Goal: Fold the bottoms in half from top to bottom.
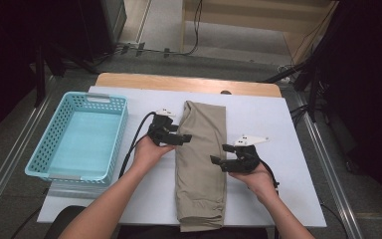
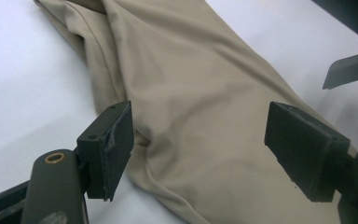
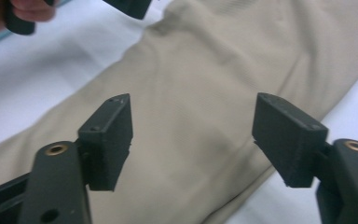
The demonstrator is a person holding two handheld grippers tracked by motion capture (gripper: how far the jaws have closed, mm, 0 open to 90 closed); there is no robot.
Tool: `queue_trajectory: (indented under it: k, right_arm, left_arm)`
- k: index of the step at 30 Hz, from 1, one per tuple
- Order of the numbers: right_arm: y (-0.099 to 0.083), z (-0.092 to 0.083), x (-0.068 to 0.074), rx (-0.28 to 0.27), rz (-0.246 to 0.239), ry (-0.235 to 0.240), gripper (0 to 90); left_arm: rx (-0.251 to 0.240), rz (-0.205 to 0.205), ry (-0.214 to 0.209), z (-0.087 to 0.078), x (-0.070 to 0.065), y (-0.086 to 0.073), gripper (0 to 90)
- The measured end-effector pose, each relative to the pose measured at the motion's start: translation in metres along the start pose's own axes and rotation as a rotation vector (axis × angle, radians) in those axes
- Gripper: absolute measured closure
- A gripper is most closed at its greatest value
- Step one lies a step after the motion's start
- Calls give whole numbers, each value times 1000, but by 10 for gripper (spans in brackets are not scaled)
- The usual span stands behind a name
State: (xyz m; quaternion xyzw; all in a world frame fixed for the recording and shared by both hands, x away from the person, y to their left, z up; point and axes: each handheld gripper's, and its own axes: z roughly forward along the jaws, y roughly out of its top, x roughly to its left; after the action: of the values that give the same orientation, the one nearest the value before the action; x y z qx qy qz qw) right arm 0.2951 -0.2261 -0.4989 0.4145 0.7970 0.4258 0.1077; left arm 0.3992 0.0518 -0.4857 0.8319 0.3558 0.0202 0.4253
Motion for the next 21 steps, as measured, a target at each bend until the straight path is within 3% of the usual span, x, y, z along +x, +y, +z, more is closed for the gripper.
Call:
queue_trajectory:
  k: [3, 6, 10, 13, 15, 18, 21]
  right_arm:
    - [5, 9, -13, 26, 3, -14, 285]
    - [13, 15, -29, 46, 42, -24, 331]
    - [22, 23, -51, 36, 89, -71, 335]
    - [29, 34, -62, 64, 79, -113, 343]
    - [33, 42, -67, 77, 68, -148, 349]
    - [38, 51, -75, 76, 91, -188, 355]
    - [42, 55, -86, 50, 138, -200, 367]
  left_arm:
    - [3, 11, 25, 6, 5, 10, 243]
    - [7, 13, 50, 14, 11, 17, 244]
    - [19, 17, 82, 24, 20, 28, 245]
    - [19, 31, 104, 30, 25, 38, 245]
    - [16, 15, 114, 35, 29, 43, 245]
    - [21, 4, 110, 44, 31, 50, 247]
    - [21, -1, 108, 51, 35, 50, 337]
